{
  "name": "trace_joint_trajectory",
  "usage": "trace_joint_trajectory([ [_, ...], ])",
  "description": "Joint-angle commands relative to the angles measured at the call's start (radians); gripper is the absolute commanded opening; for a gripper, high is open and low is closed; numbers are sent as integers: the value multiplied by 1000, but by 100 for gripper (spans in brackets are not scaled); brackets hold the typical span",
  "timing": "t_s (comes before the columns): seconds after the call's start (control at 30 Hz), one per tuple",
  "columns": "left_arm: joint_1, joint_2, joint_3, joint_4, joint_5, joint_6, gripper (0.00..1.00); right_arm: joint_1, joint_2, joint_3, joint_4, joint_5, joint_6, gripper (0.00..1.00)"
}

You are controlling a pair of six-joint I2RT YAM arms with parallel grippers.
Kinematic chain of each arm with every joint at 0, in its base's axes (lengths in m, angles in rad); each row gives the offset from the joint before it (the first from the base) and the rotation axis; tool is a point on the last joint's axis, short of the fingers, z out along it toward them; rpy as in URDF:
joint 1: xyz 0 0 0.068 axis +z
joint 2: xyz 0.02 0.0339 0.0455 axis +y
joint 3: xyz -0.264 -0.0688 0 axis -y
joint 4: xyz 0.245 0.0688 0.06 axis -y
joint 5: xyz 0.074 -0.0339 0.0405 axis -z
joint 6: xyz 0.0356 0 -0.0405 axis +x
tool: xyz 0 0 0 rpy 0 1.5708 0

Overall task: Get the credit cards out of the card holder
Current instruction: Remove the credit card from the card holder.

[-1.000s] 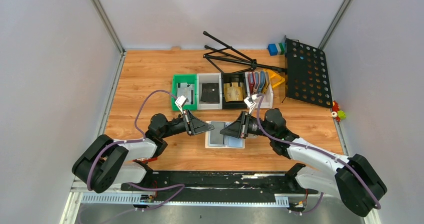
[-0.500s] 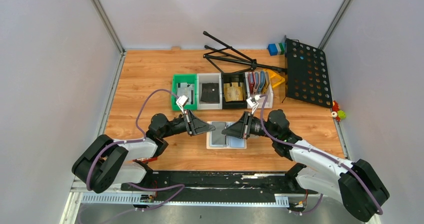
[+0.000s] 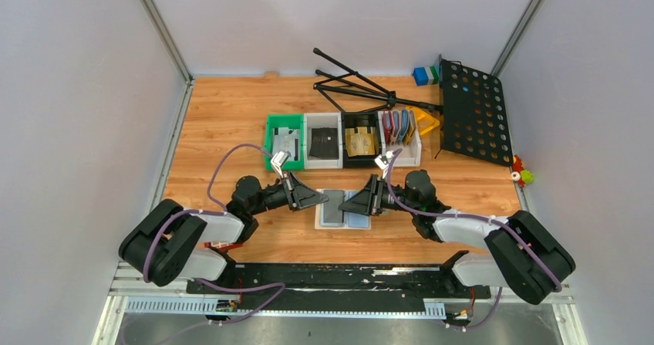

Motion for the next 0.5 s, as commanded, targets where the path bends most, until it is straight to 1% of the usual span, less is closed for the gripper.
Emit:
trace_joint_trajectory([
  [0.0, -7, 36, 2, 125, 0, 16, 0, 9, 27, 12, 134, -14, 7, 30],
  [0.1, -7, 87, -1, 132, -12, 51, 0, 10, 23, 15, 102, -6, -16, 25],
  [0.2, -7, 177, -6, 219, -16, 46, 0, 9, 37, 15, 92, -7, -30, 19],
  [0.27, -7, 266, -5, 291, -15, 31, 0, 9, 59, 17, 94, -6, -38, 15],
  [0.37, -7, 399, -1, 447, -7, -14, 0, 9, 107, 28, 110, -20, -42, 15],
  [0.47, -8, 467, 14, 459, 2, 1, 0, 10, 167, 38, 136, -27, -44, 16],
])
